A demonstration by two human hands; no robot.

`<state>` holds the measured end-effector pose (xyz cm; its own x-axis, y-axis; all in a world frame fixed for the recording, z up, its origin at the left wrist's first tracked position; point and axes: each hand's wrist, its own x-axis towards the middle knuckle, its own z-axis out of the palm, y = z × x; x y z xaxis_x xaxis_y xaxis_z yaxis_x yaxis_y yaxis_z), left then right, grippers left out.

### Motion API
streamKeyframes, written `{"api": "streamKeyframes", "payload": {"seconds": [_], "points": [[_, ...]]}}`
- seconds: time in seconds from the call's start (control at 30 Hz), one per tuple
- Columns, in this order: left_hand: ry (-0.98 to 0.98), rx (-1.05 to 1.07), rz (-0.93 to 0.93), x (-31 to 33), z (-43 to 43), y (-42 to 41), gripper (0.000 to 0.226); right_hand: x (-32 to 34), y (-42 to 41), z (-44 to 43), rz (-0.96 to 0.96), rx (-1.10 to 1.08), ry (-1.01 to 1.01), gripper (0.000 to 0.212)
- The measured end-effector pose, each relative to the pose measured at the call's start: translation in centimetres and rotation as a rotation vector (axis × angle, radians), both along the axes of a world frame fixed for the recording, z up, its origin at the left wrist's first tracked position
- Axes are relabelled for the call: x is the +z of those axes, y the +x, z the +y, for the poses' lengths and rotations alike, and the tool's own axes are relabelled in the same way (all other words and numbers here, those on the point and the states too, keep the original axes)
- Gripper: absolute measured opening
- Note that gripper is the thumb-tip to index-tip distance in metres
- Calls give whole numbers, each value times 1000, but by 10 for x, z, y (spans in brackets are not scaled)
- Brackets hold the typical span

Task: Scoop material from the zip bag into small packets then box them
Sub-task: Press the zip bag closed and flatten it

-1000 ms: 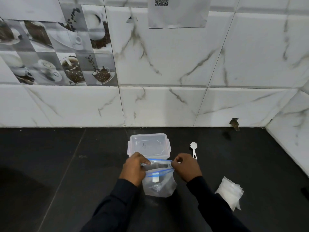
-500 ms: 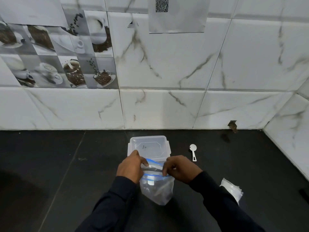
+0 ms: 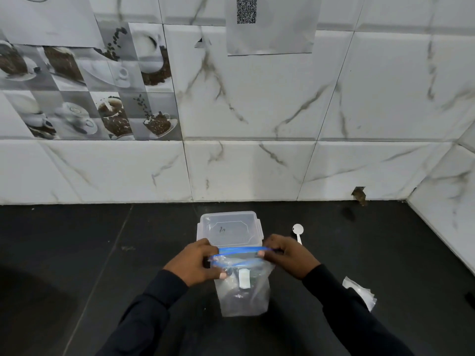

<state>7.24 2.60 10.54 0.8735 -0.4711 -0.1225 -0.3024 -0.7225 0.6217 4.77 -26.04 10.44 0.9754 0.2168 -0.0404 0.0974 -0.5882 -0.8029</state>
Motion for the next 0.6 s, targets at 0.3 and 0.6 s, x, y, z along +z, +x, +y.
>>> {"api": "streamKeyframes", "payload": {"seconds": [0.3,0.6], "points": [[-676,259,48,1,-24,-20,38,11,12,12,-62,-318,344,13],[-711,245,-19,6,-27,-15,45,3,-1,19,150,-358,904,86]]}}
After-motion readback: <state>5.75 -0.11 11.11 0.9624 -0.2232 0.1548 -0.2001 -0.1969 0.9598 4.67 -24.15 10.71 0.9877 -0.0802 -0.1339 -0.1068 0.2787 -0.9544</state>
